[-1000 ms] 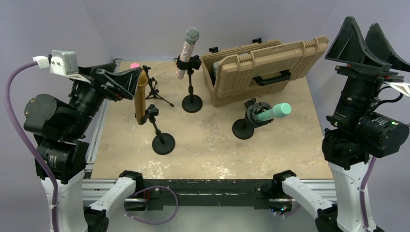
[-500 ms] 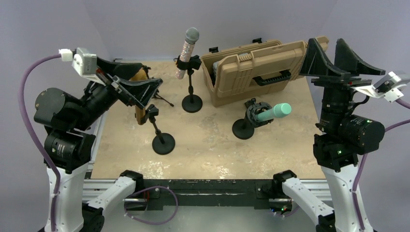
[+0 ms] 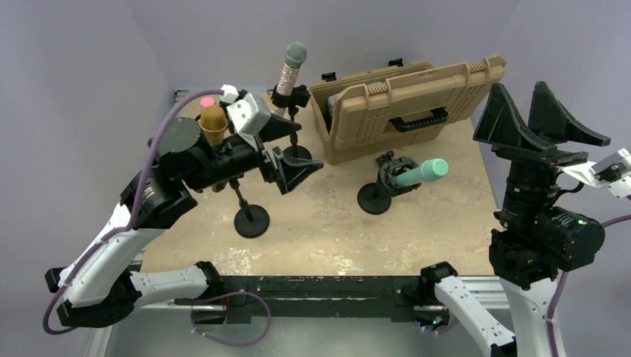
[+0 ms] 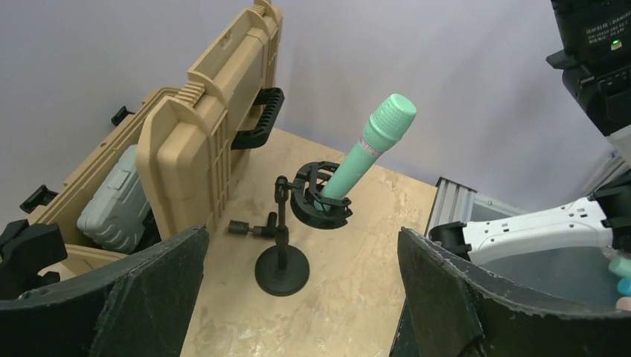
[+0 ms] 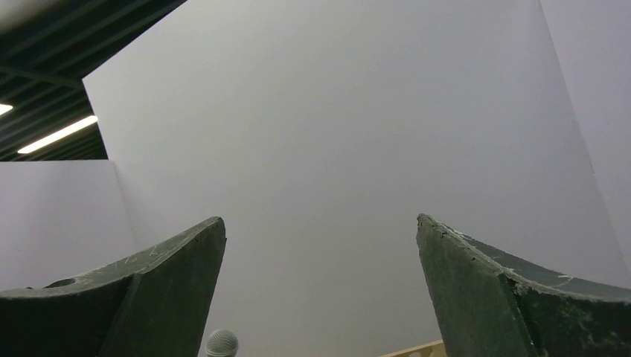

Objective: Remove the microphone from the stand

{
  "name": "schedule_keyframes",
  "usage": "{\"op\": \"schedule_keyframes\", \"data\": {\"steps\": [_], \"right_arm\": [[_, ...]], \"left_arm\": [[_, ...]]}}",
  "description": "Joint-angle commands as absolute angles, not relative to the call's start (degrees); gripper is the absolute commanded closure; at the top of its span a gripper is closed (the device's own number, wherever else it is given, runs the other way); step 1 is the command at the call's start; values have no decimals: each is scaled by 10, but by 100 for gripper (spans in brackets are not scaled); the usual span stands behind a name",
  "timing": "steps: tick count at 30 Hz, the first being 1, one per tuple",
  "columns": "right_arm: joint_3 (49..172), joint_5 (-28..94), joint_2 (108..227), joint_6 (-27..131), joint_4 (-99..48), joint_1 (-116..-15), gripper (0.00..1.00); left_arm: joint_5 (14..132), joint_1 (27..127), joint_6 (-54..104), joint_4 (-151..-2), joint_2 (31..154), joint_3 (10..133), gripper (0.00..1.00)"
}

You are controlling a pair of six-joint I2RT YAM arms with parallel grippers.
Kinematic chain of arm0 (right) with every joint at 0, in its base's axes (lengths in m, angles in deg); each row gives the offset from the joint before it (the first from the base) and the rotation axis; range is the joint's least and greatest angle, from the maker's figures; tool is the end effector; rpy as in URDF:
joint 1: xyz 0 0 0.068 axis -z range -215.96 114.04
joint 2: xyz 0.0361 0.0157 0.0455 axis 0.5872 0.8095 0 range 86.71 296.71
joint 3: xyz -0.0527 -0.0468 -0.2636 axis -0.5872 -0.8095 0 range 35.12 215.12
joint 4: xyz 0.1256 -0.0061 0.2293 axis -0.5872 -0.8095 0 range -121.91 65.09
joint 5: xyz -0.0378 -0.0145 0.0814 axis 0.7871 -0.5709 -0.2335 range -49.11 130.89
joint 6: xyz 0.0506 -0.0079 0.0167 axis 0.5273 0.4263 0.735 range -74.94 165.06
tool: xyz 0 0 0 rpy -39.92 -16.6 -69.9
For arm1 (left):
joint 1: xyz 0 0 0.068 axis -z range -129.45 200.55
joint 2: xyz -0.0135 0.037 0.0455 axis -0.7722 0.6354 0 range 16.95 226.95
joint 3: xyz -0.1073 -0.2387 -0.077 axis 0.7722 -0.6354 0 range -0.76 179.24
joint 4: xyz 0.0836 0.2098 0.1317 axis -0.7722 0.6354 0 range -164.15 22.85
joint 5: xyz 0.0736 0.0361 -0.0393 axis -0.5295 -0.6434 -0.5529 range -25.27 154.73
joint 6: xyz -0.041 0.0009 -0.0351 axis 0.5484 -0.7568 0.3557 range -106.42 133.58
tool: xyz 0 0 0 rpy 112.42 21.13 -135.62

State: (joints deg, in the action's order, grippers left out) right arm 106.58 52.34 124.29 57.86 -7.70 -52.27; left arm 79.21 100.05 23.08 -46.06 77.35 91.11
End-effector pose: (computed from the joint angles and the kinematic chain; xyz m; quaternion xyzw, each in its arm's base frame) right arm 0.0492 0.0070 0.5457 0.0838 0.3342 0.2036 0.9164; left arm 0.1072 -0.1393 0.5284 0.3189 0.6080 -0.4307 0.5857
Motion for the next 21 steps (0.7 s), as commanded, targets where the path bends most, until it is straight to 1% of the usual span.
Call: {"op": "schedule_keyframes", "data": {"steps": [1,3,6,8,15,21], "right_arm": [[1054,531,1238,570,-70,-521,1],[1051,532,1239,568,-70,-521,1],[1052,538,1235,567,-72,-521,1],[1050,543,1228,566,-71,-521,2],[1034,557,1183,572,-56,-521,3],[1018,558,1148,573,-41,-521,3]], "left_arm": [[684,1063,139,-479,778,927,5],[655,1099,99,-475,797,939,5],[565,1185,15,-473,844,959,4],[527,1217,-14,-485,873,966,4],[534,1261,-43,-563,947,965,3],[527,1280,-69,-651,1020,952,2]]}}
